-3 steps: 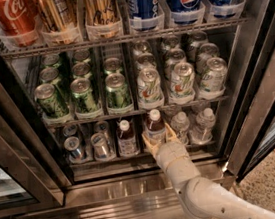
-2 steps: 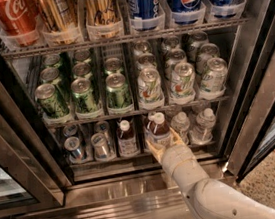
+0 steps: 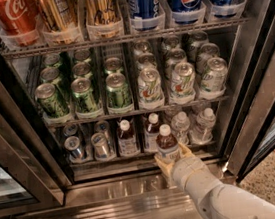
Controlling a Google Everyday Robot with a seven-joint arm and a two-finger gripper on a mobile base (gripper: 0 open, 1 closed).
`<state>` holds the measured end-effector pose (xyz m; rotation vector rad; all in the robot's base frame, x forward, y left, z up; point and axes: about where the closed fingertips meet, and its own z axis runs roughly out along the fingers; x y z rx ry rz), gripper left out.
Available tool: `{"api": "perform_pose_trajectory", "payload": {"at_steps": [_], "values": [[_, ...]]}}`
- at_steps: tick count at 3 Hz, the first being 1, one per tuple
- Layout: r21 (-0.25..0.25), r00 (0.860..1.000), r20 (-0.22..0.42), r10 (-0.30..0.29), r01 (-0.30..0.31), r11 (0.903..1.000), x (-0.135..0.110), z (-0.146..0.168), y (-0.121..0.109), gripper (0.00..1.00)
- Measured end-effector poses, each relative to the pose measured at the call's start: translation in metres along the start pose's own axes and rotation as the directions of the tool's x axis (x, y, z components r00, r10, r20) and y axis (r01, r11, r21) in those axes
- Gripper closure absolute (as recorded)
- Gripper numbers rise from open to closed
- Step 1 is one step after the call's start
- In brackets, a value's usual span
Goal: Pick blue plastic bottle from bottom shelf of fridge
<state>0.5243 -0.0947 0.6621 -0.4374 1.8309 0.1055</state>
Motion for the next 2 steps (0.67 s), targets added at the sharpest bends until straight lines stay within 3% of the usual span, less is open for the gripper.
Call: {"api": "perform_pose_trajectory", "payload": {"at_steps": [1, 2], "values": [[-0.079, 0.996, -0.085, -0.031, 0.024, 0.9966, 0.017, -0.019, 0.016, 1.0], [-0.172, 0.989, -0.096, -0.114, 0.096, 0.9803, 0.012, -0.035, 0.023, 1.0]]}}
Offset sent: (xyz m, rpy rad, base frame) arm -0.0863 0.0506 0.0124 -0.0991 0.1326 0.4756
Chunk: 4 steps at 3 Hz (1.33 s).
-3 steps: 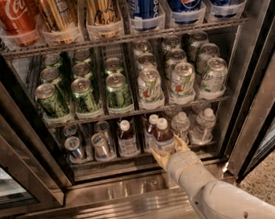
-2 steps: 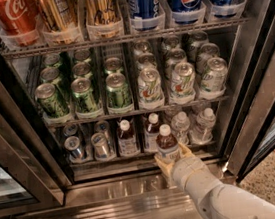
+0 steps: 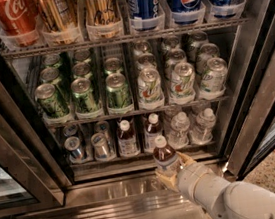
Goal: Pick blue plastic bottle from bottom shelf of fridge
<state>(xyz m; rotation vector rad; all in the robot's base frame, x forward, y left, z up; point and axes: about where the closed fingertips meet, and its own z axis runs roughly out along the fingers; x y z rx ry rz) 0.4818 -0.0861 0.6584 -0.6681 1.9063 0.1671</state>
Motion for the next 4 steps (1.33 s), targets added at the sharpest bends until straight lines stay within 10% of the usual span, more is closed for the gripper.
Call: {"api": "perform_pose_trajectory", "payload": {"at_steps": [2, 3, 4], "values": [[-0.187, 0.998, 0.04, -0.046, 0.053, 0.981, -0.03, -0.013, -0.002, 1.0], [-0.301, 0.999, 0.046, -0.015, 0.028, 0.9532, -0.039, -0.019, 0.002, 1.0], [-0.435, 0.999, 0.045, 0.026, -0.004, 0.9004, -0.045, -0.026, 0.015, 1.0]]}}
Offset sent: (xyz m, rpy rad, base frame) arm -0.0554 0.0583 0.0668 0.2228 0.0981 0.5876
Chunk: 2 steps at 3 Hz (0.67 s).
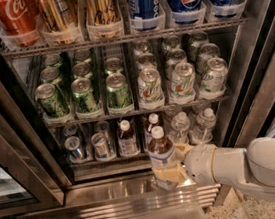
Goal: Pick blue plastic bottle from bottom shelf of fridge
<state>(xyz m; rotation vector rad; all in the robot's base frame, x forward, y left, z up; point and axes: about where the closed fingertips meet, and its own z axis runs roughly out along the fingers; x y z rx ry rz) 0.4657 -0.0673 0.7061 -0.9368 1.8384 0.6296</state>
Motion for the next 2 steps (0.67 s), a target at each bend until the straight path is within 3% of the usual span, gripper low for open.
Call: {"api": "perform_pose_trajectory", "payload": {"at_steps": [1, 2], "values": [[-0.081, 1.0, 0.013, 0.001, 0.0, 0.9967, -0.0035, -0.0006, 0.0211, 1.0], [-0.081, 1.0, 0.013, 0.001, 0.0, 0.9967, -0.0035, -0.0006, 0.0211, 1.0]]}}
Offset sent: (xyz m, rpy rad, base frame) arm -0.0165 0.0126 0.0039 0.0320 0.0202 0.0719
